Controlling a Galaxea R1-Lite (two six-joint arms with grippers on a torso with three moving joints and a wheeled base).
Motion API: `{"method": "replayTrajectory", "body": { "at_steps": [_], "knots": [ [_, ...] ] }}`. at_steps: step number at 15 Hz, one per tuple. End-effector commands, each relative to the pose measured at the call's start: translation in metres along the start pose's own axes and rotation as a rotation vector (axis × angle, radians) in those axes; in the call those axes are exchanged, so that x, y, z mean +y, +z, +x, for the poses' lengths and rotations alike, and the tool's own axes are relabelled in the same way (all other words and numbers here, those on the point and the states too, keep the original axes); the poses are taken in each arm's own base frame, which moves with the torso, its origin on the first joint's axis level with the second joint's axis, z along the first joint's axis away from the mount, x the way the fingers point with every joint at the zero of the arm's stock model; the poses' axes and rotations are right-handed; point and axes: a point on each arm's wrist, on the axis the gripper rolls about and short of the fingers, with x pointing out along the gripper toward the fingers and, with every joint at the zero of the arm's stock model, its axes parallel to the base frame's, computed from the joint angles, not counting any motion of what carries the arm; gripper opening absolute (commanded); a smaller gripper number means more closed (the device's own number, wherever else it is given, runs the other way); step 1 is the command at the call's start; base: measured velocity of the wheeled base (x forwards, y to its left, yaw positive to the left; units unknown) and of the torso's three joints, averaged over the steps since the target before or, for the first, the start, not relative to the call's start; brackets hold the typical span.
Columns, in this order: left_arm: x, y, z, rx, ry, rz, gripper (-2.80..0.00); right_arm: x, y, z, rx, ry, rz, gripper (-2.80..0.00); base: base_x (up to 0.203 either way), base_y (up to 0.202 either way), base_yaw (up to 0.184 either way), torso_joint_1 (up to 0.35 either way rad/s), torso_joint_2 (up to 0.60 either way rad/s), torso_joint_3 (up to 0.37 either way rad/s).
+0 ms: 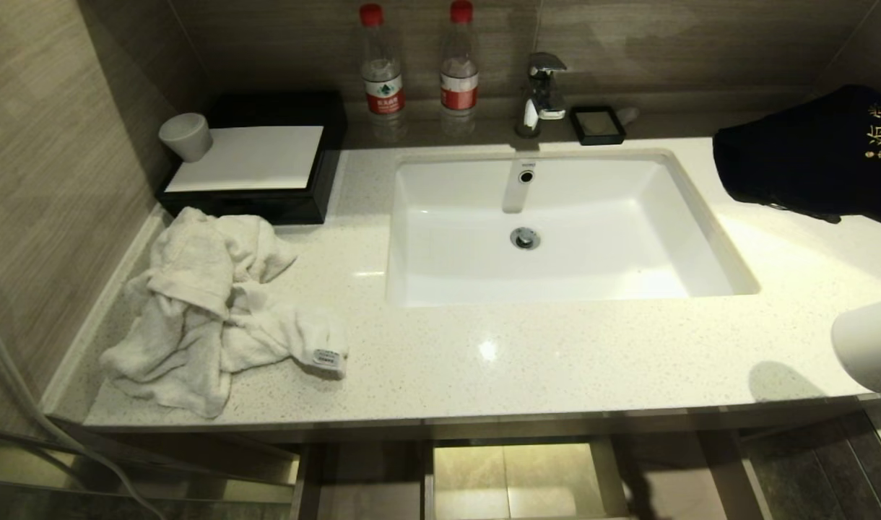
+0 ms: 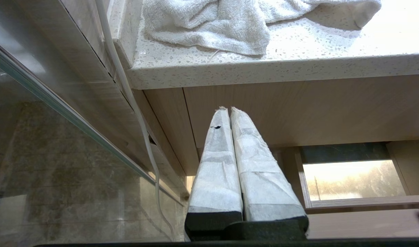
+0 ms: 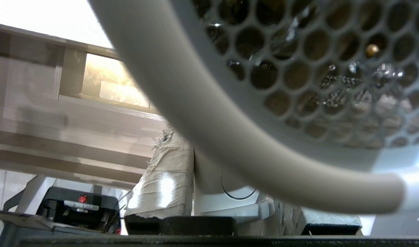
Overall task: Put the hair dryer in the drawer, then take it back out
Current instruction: Put it into the drawer
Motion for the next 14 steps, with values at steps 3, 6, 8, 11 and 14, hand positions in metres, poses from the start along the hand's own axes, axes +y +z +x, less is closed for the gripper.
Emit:
{"method": "replayTrajectory", "body": {
  "at_steps": [3, 6, 8, 11, 14],
  "knots": [
    [0.0, 0.0, 0.0, 0.002, 0.0, 0.0, -2.8, 0.002, -0.001, 0.0, -0.008, 0.019, -0.016, -2.8, 0.0, 0.0, 0.0, -0.153, 0.16, -0.018],
    [0.0, 0.0, 0.0, 0.003, 0.0, 0.0, -2.8, 0.004, -0.005, -0.001, -0.008, 0.022, -0.017, -2.8, 0.0, 0.0, 0.0, -0.37, 0.29, -0.048],
    [0.0, 0.0, 0.0, 0.003, 0.0, 0.0, -2.8, 0.005, -0.006, -0.001, -0.004, 0.027, -0.017, -2.8, 0.0, 0.0, 0.0, -0.372, 0.28, -0.1],
    [0.0, 0.0, 0.0, 0.003, 0.0, 0.0, -2.8, 0.008, -0.01, -0.002, 0.0, 0.034, -0.018, -2.8, 0.0, 0.0, 0.0, -0.366, 0.25, -0.122],
    [0.0, 0.0, 0.0, 0.001, 0.0, 0.0, -2.8, 0.009, -0.013, -0.003, -0.001, 0.036, -0.019, -2.8, 0.0, 0.0, 0.0, -0.358, 0.21, -0.151]
  ]
}}
